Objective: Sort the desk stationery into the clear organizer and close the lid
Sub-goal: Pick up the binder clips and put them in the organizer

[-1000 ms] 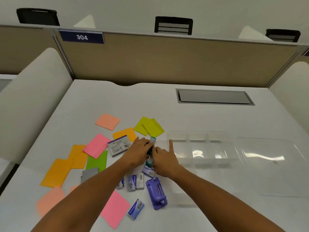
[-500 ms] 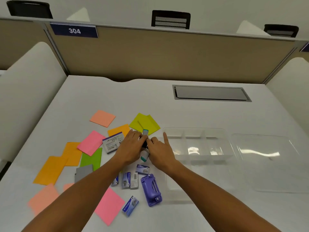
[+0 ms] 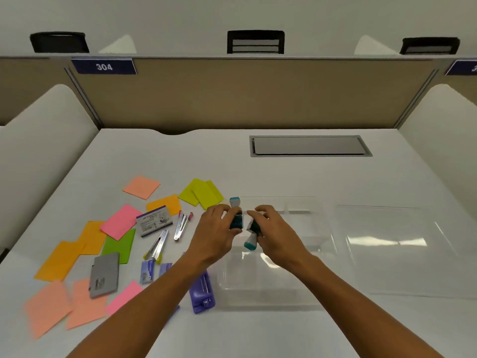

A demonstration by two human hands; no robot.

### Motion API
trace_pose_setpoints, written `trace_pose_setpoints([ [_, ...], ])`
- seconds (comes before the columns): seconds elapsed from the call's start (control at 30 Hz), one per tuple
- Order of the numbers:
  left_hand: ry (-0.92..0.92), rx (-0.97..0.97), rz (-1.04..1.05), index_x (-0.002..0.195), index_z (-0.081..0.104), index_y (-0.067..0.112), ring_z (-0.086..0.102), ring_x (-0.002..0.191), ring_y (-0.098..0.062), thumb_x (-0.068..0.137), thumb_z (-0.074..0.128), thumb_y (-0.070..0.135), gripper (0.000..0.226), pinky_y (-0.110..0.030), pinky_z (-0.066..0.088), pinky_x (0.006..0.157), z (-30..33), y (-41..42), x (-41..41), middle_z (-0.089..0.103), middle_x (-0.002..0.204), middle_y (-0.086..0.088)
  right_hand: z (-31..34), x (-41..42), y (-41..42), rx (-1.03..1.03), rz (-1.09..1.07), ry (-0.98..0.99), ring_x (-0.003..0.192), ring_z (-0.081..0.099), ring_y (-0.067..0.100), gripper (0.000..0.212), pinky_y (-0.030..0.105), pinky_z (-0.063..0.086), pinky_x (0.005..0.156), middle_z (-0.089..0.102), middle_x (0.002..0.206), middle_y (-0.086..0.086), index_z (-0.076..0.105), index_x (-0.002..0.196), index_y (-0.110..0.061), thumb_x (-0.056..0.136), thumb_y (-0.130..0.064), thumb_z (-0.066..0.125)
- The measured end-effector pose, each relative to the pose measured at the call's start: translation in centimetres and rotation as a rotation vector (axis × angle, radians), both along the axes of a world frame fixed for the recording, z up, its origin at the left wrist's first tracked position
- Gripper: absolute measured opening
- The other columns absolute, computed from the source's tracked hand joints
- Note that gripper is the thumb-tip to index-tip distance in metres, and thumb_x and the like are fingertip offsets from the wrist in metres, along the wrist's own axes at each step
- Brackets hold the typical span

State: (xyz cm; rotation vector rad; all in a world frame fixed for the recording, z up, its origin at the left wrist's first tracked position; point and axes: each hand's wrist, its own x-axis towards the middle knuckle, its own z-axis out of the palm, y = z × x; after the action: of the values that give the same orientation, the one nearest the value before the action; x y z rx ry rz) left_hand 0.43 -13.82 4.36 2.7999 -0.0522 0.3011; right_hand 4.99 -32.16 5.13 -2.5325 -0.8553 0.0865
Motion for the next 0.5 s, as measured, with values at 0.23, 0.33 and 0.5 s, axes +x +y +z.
trace_pose_setpoints([
  [0.23,0.131,0.013,-0.148,0.135,0.044,0.031,0.042,0.121,-0.021,0.088,0.055,0.050,0.052,-0.035,0.039,0.099,-0.6,-5.2,-1.8,0.054,0.131,0.002,-0.6,-1.7,-8.4,-0.063,-0.032,0.100,0.122,0.046,0.020,0.080,0.031,0.044,0.103,0.044,0.142,0.002,0.020,0.152,-0.030,0.090,-0.009,0.065],
  [0.33,0.178,0.027,-0.197,0.134,0.044,0.034,0.040,0.121,-0.019,0.087,0.051,0.055,0.052,-0.034,0.037,0.099,-1.7,-6.7,-3.1,0.055,0.128,0.005,-1.2,-2.1,-9.9,-0.104,0.008,0.123,0.122,0.047,0.020,0.084,0.033,0.043,0.105,0.044,0.143,0.002,0.014,0.154,-0.032,0.091,-0.011,0.066],
  [0.5,0.281,0.104,-0.230,0.136,0.037,0.036,0.036,0.126,-0.019,0.088,0.050,0.052,0.052,-0.035,0.033,0.105,-3.1,-8.2,-4.3,0.049,0.135,0.005,-2.3,-1.7,-9.7,-0.117,0.024,0.094,0.121,0.046,0.021,0.088,0.034,0.042,0.105,0.045,0.142,0.002,0.012,0.153,-0.033,0.088,-0.010,0.068],
])
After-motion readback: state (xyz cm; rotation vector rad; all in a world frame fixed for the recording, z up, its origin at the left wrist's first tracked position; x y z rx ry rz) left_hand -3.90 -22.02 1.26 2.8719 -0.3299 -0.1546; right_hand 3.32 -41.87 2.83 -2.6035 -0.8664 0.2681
